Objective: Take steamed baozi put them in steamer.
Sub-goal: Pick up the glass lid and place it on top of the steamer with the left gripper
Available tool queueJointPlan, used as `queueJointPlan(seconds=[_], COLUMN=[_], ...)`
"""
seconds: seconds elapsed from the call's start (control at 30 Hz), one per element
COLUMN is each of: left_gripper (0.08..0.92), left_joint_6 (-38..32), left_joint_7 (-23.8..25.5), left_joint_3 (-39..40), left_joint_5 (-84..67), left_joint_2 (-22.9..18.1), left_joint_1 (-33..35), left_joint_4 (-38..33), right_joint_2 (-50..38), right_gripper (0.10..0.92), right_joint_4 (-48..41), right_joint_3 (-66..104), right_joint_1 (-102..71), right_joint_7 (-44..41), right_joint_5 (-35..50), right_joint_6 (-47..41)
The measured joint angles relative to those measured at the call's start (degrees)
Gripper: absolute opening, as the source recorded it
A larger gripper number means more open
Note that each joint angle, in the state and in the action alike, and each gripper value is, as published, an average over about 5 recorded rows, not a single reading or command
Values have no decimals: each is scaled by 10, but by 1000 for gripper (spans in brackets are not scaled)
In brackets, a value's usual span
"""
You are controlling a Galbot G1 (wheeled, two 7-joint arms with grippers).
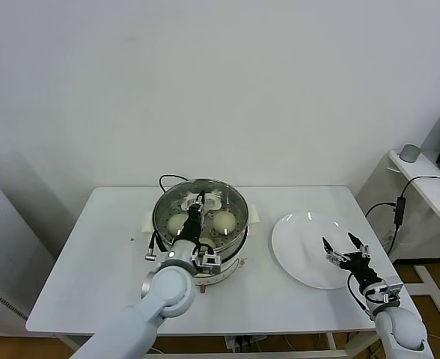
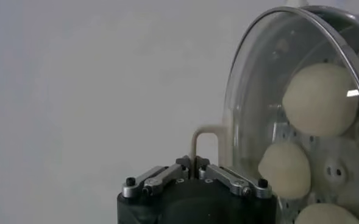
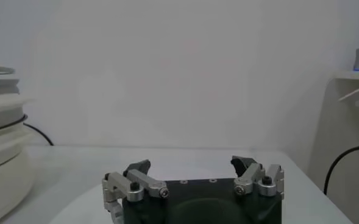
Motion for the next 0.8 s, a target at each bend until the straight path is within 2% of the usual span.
queueJointPlan(seconds=[0.5,0.6,0.8], left_gripper=[111,158,327], left_joint_6=[3,5,6], left_joint_7=[-16,-23,-37], left_joint_3=[-4,-4,-10], left_joint_5=[-16,-21,-40], left_joint_2=[-5,-5,-1], left_joint_1=[3,6,16], left_joint_4=[14,15,8], right_joint_2=[4,5,6], right_gripper=[823,823,823], right_joint_4=[-1,-2,-3], right_joint_3=[5,6,6], right_joint_1=[-3,-3,-3], right_joint_7=[-5,-6,-8], right_joint_5=[0,0,-1], right_joint_6=[2,2,3])
